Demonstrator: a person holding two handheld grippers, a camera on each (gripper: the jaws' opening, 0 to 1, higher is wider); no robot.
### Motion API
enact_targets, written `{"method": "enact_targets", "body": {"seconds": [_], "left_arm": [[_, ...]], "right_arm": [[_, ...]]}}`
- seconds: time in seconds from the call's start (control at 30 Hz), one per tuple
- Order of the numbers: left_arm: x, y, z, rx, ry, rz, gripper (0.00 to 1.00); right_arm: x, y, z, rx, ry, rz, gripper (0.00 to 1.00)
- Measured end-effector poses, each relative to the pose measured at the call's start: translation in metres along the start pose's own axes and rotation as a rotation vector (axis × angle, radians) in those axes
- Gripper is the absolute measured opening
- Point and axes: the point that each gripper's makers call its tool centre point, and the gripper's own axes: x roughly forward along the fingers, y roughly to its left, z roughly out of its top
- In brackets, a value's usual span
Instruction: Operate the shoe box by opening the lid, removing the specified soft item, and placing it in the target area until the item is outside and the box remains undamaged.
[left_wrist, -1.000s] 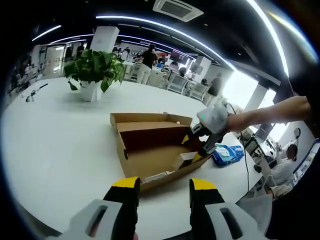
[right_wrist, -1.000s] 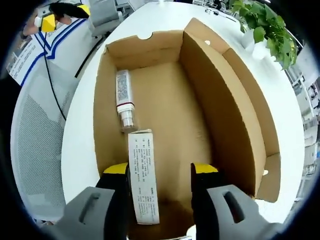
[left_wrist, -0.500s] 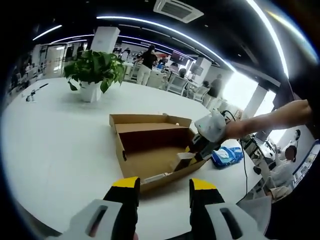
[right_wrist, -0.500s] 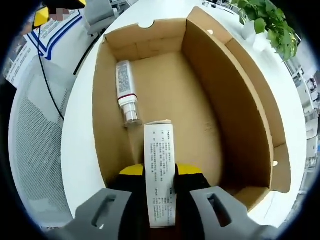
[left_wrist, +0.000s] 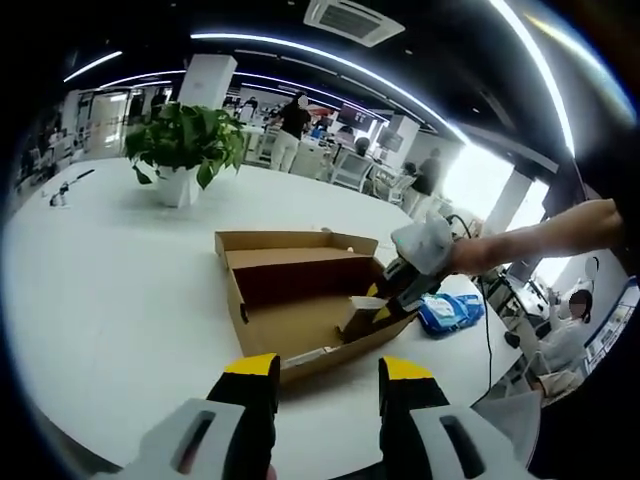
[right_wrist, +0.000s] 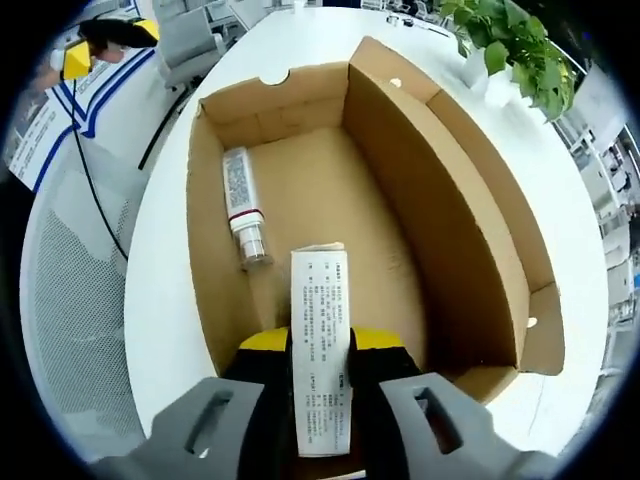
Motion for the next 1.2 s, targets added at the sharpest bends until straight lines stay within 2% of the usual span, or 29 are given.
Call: {"method": "enact_targets", "body": {"seconds": [0.57,0.9,1.03,1.2], "left_arm": [[0.001,-0.014,0.01,0.031,-0.009,-0.018,0.4],[0.002,-0.027,0.016,0.04,-0.021,-0.032,0.4],[0.004,-0.034,0.017,0.049,-0.019,-0.043,0.4],[0.007,-0.042,0.019,0.066,-0.011,-0.056,0.4]], "right_arm": [[-0.045,-0.01,0.019,0.047,-0.086,-0.051,0.18],[-0.071,-0.014,0.024,-0.024,-0.096,-0.073,0.18],[-0.088,-0.019,0.027,-0.031,-0.116,-0.099,0.18],[-0.108,-0.027,0.018,-0.023,-0.12,-0.132,0.18]]}}
